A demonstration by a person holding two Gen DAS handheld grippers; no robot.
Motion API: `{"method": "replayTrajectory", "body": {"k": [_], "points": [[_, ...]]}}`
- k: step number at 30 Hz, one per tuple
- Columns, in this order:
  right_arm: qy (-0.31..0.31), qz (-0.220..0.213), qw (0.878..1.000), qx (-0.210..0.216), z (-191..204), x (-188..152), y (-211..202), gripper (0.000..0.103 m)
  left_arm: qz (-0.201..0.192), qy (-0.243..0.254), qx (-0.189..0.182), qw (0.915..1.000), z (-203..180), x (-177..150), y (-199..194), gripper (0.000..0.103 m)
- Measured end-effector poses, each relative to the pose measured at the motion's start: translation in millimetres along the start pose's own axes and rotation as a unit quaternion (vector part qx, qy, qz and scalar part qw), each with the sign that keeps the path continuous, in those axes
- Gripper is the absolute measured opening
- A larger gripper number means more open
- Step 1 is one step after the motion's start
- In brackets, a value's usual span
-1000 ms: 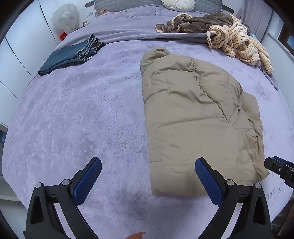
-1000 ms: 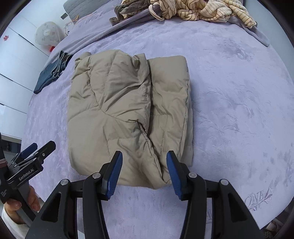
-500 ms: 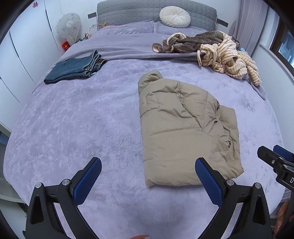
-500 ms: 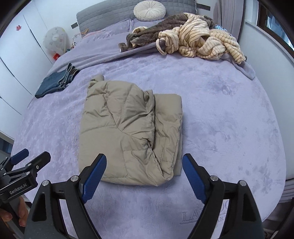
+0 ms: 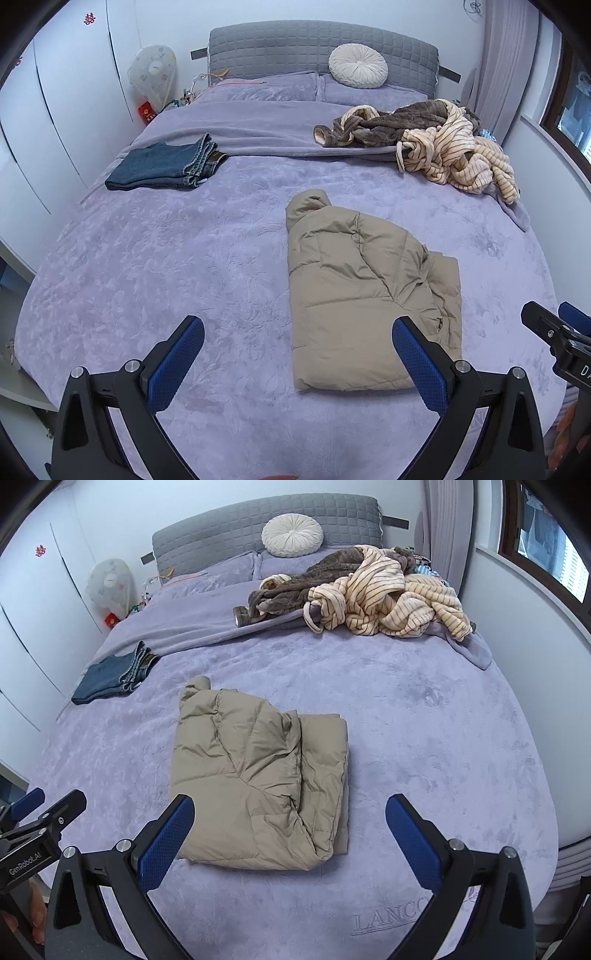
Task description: Fold large clothes
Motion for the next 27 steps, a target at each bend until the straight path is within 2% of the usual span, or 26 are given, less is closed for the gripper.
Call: {"method": "replayTrajectory", "body": {"k": [6, 27], "points": [[-0.005, -0.006, 1.0, 0.001, 3.2, 0.9, -5.5, 0.103, -0.009, 0.002, 0.011, 0.9999, 0.9, -0.6, -11.0, 0.102], [-0.005, -0.005, 1.0, 0.002, 3.7, 0.8, -6.5, 0.103, -0.005, -0.001, 0.017, 0.9998, 2.9, -3.2, -10.5, 0.102]]}}
Point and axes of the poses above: each gripper's, at about its wrist camera, not at the fingertips, and y roughly the way its jaws point, z to its left, x to its top, the point moved 4 cm from there along y, roughly the way its jaws point, and after that the axes turned 8 degrees about z, right-handed, at the moved point
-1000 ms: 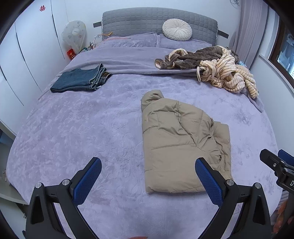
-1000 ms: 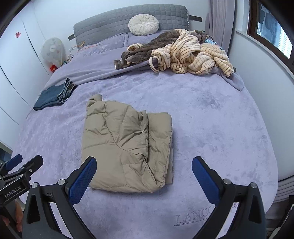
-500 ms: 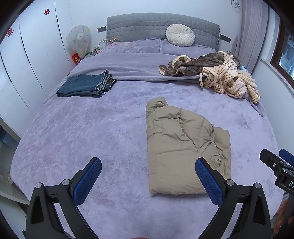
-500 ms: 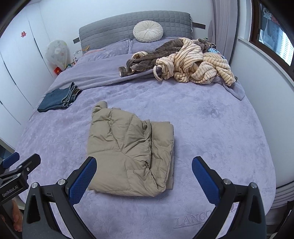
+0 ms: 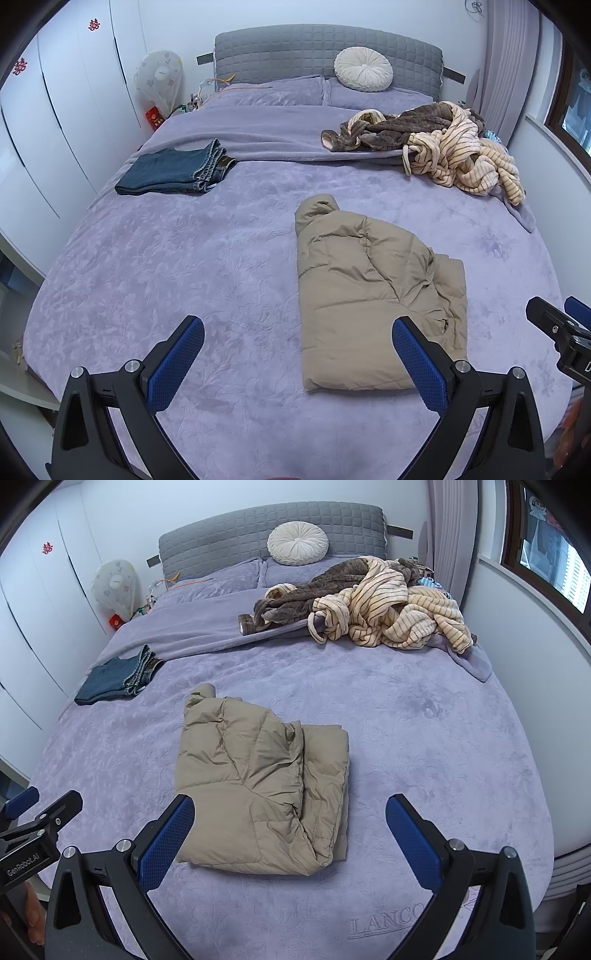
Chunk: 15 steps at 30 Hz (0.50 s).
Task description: Fold large clothes
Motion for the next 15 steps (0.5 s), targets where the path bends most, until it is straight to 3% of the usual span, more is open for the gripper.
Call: {"method": "replayTrajectory", "body": {"k": [15], "points": [[0.001, 0.0, 1.0, 0.0, 0.8, -0.2, -0.1, 0.103, 0.002, 0.0, 0.001, 1.0, -0.2, 0.7, 0.4, 0.102]]}}
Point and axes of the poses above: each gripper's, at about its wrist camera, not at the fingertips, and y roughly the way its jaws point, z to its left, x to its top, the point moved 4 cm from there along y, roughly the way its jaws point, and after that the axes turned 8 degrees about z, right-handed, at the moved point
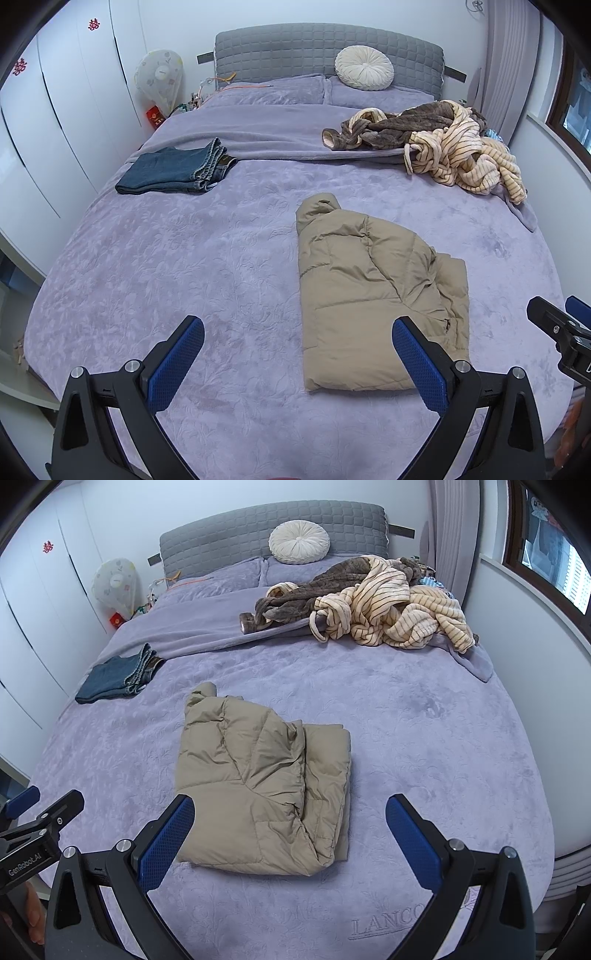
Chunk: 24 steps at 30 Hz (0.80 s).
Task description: Fold large clothes
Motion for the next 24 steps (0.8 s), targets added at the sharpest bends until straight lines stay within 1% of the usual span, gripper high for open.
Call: {"method": "replayTrajectory", "body": {"k": [24], "points": [[-0.001, 0.0, 1.0, 0.0, 0.4, 1.5, -0.5, 0.103, 0.001, 0.001, 0.0, 1.0, 0.4, 0.7, 1.3, 0.102]]}}
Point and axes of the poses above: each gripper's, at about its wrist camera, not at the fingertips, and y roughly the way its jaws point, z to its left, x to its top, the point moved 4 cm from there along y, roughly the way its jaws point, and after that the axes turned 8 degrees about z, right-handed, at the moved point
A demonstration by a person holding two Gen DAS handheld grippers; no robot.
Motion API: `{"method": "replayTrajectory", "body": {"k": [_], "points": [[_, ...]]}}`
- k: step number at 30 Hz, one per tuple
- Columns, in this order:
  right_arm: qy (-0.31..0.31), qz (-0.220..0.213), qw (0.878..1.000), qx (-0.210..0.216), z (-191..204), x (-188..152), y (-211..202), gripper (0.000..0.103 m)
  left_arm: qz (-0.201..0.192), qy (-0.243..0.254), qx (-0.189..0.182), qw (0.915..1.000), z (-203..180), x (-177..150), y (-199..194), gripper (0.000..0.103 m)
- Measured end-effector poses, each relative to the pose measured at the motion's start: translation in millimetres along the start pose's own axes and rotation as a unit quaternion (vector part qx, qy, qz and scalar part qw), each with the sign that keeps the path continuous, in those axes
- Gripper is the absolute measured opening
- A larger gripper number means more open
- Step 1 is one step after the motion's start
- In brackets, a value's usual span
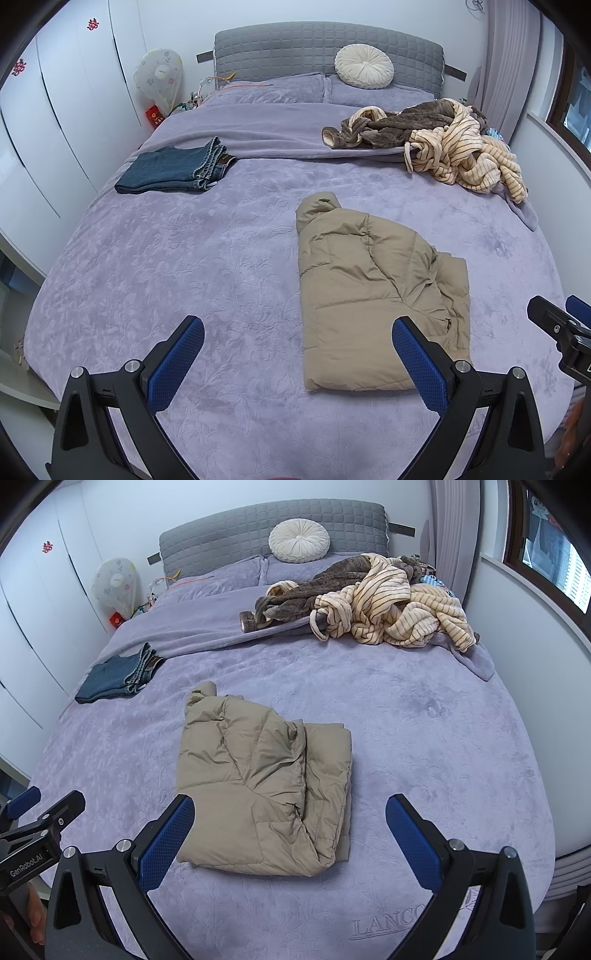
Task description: Fold large clothes
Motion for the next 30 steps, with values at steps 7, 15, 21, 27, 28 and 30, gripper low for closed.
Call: {"method": "replayTrajectory", "body": {"k": [7, 15, 21, 27, 28, 30], "points": [[0.0, 0.0, 1.0, 0.0, -0.2, 0.4, 0.1, 0.103, 0.0, 0.0, 0.0, 1.0, 0.6, 0.9, 1.3, 0.102], [-0.001, 0.0, 1.0, 0.0, -0.3, 0.5, -0.2, 0.103, 0.001, 0.0, 0.0, 1.0, 3.3, 0.2, 3.1, 0.102], [-0.001, 0.001, 1.0, 0.0, 0.8, -0.1, -0.5, 0.103, 0.002, 0.001, -0.001, 1.0, 3.7, 0.6, 3.9, 0.102], [-0.001, 0.001, 1.0, 0.0, 0.8, 0.3, -0.3, 0.103, -0.004, 0.003, -0.001, 1.0, 7.0, 0.7, 5.8, 0.102], [-0.001, 0.002, 1.0, 0.0, 0.7, 0.4, -0.3, 0.103, -0.005, 0.004, -0.001, 1.0, 6.8, 1.5, 6.4, 0.102], [-0.002, 0.002, 1.0, 0.0, 0.7, 0.1, -0.5, 0.103, -0.004, 0.007, -0.001, 1.0, 7.4, 1.3, 8.2, 0.102]]}}
Point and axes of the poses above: each gripper's, at about its wrist camera, not at the fingertips, and y roughly the way its jaws point, z to its left, x to its top, the point moved 4 cm from there along y, roughly the way its jaws point, and after that the axes turned 8 degrees about z, right-handed, at the moved point
